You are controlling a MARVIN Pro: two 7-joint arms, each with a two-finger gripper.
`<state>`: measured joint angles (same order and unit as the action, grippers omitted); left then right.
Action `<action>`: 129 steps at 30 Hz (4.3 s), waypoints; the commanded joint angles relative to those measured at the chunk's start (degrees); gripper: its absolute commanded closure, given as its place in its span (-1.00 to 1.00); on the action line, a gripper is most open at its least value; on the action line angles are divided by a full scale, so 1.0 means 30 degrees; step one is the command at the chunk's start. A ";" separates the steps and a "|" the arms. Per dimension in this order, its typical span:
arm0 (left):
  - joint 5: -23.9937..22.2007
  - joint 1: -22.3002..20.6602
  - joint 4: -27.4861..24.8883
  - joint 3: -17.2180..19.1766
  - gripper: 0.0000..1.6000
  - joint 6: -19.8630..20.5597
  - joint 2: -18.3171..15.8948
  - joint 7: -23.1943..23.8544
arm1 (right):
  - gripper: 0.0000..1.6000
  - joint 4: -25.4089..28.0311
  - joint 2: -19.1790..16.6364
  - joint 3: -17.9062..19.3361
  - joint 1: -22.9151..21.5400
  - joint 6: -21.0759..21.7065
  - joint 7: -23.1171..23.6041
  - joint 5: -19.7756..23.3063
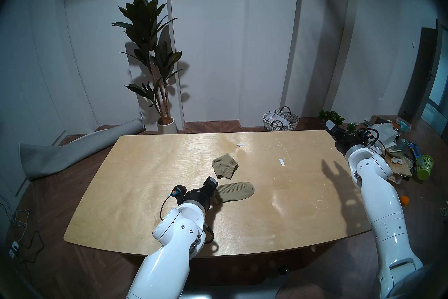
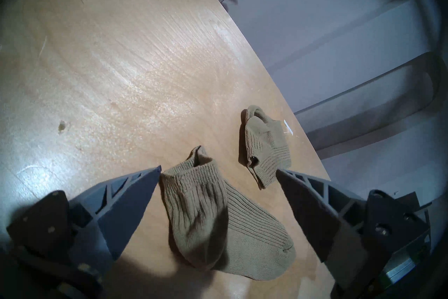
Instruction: Fold socks in half once and place them neatly on the table
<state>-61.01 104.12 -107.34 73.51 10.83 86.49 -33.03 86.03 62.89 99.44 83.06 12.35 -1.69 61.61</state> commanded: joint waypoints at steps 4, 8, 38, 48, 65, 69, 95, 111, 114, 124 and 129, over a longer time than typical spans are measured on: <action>0.0109 -0.0456 0.0235 -0.0194 -1.00 0.0259 -0.0034 0.0034 | -1.00 0.0444 -0.0018 0.0172 -0.0233 -0.0207 0.0028 -0.0017; 0.0180 -0.0578 0.0514 -0.0275 -1.00 0.0303 -0.0038 0.0033 | -1.00 0.0528 0.0005 0.0209 -0.0180 -0.0222 -0.0019 -0.0049; 0.0598 -0.0406 0.0784 -0.0743 0.05 0.0320 -0.0415 -0.1587 | -1.00 0.0742 0.0207 0.0303 0.0057 -0.0240 -0.0128 -0.0223; 0.1465 -0.0470 0.0854 -0.0773 0.62 -0.0254 -0.0594 -0.1794 | -1.00 0.0808 0.0314 0.0360 0.0127 -0.0289 -0.0223 -0.0347; 0.4504 -0.0236 -0.1419 -0.1370 1.00 -0.0721 -0.2355 -0.2761 | -1.00 0.0984 0.0607 0.0275 0.0216 -0.0280 -0.0385 -0.0567; 0.5566 -0.0510 -0.1739 -0.2006 1.00 -0.0403 -0.2812 -0.3106 | -1.00 0.0986 0.0676 0.0236 0.0174 -0.0254 -0.0414 -0.0604; 1.1114 -0.2677 -0.0723 -0.5010 1.00 0.1013 -0.2977 -0.7063 | -1.00 0.0166 0.1030 -0.0067 -0.0267 -0.0377 -0.0440 -0.0971; 1.4727 -0.4850 0.2002 -0.7761 1.00 0.3645 -0.2279 -0.9261 | -1.00 -0.0849 0.1317 -0.0465 -0.1059 -0.0476 -0.0193 -0.1205; 1.4785 -0.5034 0.2002 -0.7920 1.00 0.3682 -0.2201 -0.9235 | -1.00 -0.1010 0.1342 -0.0507 -0.1163 -0.0502 -0.0147 -0.1255; 1.4852 -0.5712 0.2096 -0.8899 1.00 0.5250 -0.2288 -0.8748 | -1.00 -0.1436 0.1471 -0.0530 -0.1425 -0.0634 0.0054 -0.1310; 1.4916 -0.5892 0.2726 -0.9117 1.00 0.5243 -0.2108 -0.8613 | -1.00 -0.1560 0.1453 -0.0486 -0.1414 -0.0694 0.0145 -0.1342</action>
<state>-17.30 88.82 -100.19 47.03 25.87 79.48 -59.29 80.90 67.41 97.63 80.02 11.03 -1.97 57.46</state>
